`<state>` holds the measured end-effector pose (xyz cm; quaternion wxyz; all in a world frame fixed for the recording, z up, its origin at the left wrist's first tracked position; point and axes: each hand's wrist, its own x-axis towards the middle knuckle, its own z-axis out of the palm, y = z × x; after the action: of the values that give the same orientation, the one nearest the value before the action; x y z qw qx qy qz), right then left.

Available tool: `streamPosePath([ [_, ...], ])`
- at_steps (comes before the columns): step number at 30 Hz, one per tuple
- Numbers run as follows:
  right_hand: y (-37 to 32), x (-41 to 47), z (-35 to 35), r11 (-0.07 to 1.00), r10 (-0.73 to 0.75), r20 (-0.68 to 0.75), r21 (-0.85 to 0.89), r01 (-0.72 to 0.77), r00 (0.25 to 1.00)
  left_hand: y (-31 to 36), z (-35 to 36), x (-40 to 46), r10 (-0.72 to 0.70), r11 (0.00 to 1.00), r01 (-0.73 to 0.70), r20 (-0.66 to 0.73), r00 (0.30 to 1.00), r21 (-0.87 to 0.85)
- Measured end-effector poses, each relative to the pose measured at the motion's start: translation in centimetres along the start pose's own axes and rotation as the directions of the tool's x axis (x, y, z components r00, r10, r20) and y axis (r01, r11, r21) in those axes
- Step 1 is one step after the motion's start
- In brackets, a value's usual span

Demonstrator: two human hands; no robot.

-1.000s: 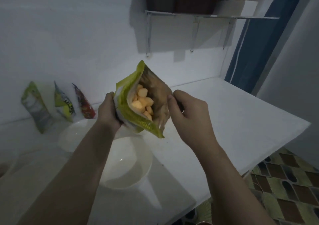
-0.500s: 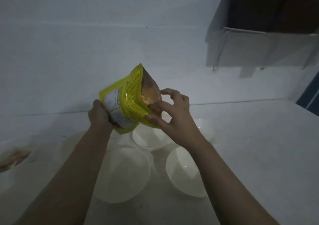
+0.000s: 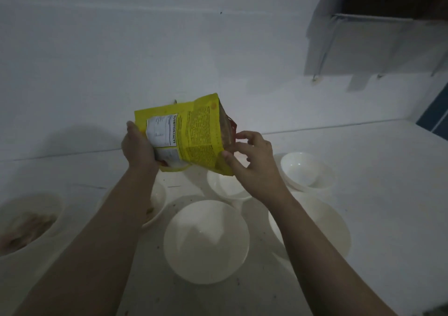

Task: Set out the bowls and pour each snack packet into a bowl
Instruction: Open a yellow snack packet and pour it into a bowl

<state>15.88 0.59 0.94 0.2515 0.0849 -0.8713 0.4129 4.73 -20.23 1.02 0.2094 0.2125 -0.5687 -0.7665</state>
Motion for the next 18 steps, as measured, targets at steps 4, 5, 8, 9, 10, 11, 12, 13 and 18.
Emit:
streamPosePath([
  [4,-1.1,1.3,0.5,0.995,0.076,-0.060,0.076,-0.071,0.995,-0.9,0.4,1.6,0.057,0.993,-0.060,0.030,0.998,0.098],
  [5,-1.4,1.8,0.5,0.990,0.104,-0.074,0.100,-0.096,0.992,-1.2,0.5,1.7,0.085,0.989,-0.089,0.031,0.996,0.122],
  [8,-2.0,3.5,0.8,0.976,0.171,-0.109,0.158,-0.153,0.979,-2.1,0.8,2.1,0.136,0.981,-0.138,0.029,0.990,0.139],
  [9,-2.0,4.0,1.1,0.970,0.192,-0.103,0.169,-0.173,0.976,-2.3,1.0,2.3,0.156,0.978,-0.158,0.025,0.987,0.139],
  [10,-1.8,4.6,1.4,0.966,0.210,-0.099,0.172,-0.192,0.973,-2.8,1.1,2.7,0.179,0.973,-0.180,0.023,0.984,0.141],
  [11,-1.6,5.0,1.7,0.965,0.222,-0.100,0.169,-0.203,0.970,-3.1,1.2,2.9,0.197,0.969,-0.197,0.015,0.980,0.150],
  [12,-1.1,5.4,2.0,0.965,0.225,-0.109,0.161,-0.206,0.968,-3.4,1.4,2.9,0.216,0.964,-0.215,0.008,0.976,0.159],
  [13,-0.8,5.6,2.3,0.967,0.222,-0.126,0.152,-0.203,0.967,-3.6,1.6,2.8,0.228,0.959,-0.225,0.005,0.974,0.171],
  [18,1.3,5.8,3.6,0.973,0.228,-0.248,0.102,-0.209,0.941,-4.8,2.4,2.4,0.287,0.934,-0.290,0.047,0.957,0.209],
])
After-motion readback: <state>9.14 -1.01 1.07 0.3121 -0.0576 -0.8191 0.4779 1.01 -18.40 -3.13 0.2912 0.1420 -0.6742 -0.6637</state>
